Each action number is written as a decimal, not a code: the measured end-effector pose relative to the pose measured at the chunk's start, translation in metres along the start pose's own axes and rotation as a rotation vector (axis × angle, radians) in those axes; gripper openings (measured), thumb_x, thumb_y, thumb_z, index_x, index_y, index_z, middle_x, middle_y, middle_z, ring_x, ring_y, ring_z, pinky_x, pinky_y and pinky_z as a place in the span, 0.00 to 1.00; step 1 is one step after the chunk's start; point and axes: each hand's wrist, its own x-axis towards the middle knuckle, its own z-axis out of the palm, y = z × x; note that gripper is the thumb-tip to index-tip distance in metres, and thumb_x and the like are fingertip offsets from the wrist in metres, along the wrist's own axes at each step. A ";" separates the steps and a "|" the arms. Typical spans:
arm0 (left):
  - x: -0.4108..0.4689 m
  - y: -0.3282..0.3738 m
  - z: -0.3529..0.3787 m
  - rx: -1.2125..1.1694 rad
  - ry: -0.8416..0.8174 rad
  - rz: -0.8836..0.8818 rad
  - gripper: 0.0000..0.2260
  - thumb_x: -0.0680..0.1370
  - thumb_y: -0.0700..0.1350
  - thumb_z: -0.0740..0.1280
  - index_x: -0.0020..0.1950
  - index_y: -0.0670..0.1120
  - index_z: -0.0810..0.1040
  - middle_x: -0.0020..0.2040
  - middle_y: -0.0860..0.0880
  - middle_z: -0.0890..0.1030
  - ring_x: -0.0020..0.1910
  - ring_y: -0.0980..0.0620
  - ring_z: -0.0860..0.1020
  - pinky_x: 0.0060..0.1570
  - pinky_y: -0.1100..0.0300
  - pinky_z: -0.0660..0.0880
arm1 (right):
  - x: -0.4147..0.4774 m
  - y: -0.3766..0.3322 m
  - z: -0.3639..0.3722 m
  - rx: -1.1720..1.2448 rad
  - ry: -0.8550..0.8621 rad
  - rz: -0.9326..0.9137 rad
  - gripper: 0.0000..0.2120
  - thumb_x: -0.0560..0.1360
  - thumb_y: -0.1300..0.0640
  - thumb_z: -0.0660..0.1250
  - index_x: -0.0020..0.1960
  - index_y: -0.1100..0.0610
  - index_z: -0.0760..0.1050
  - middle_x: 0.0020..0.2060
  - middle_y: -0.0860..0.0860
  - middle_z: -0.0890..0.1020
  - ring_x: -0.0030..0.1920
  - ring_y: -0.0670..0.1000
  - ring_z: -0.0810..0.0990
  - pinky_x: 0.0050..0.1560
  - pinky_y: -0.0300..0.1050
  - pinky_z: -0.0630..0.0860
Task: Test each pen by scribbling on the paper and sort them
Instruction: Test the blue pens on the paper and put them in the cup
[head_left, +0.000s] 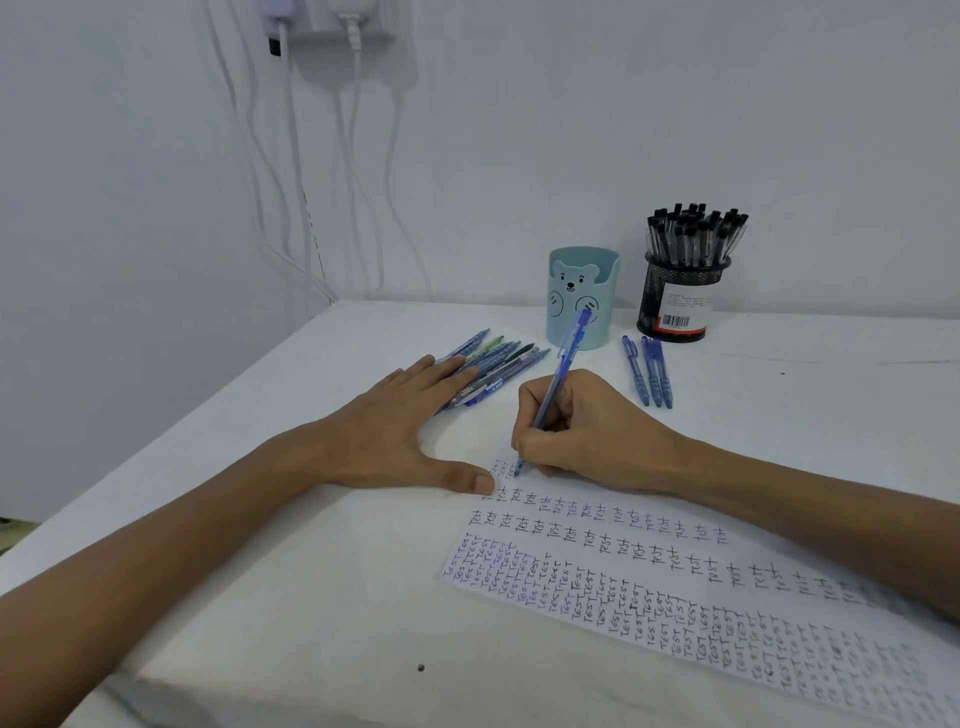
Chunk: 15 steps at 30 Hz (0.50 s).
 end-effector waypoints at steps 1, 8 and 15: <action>0.000 0.000 0.000 0.001 0.002 0.002 0.65 0.54 0.89 0.54 0.84 0.58 0.43 0.83 0.63 0.43 0.82 0.59 0.40 0.82 0.53 0.45 | 0.000 0.000 0.000 -0.001 0.002 0.001 0.07 0.74 0.66 0.70 0.38 0.60 0.77 0.26 0.52 0.78 0.28 0.47 0.74 0.33 0.40 0.72; 0.000 0.000 0.000 0.008 0.001 0.006 0.64 0.55 0.89 0.54 0.84 0.58 0.43 0.83 0.62 0.42 0.82 0.58 0.40 0.81 0.54 0.44 | 0.002 -0.001 0.001 -0.009 0.000 0.032 0.09 0.75 0.65 0.69 0.36 0.59 0.75 0.24 0.51 0.77 0.26 0.46 0.72 0.31 0.37 0.70; 0.001 -0.001 0.000 0.015 0.003 0.003 0.64 0.55 0.89 0.54 0.84 0.59 0.42 0.83 0.63 0.42 0.82 0.59 0.40 0.82 0.53 0.45 | 0.001 -0.002 0.001 -0.012 0.008 0.045 0.10 0.75 0.64 0.69 0.35 0.58 0.74 0.24 0.51 0.77 0.26 0.46 0.72 0.32 0.37 0.70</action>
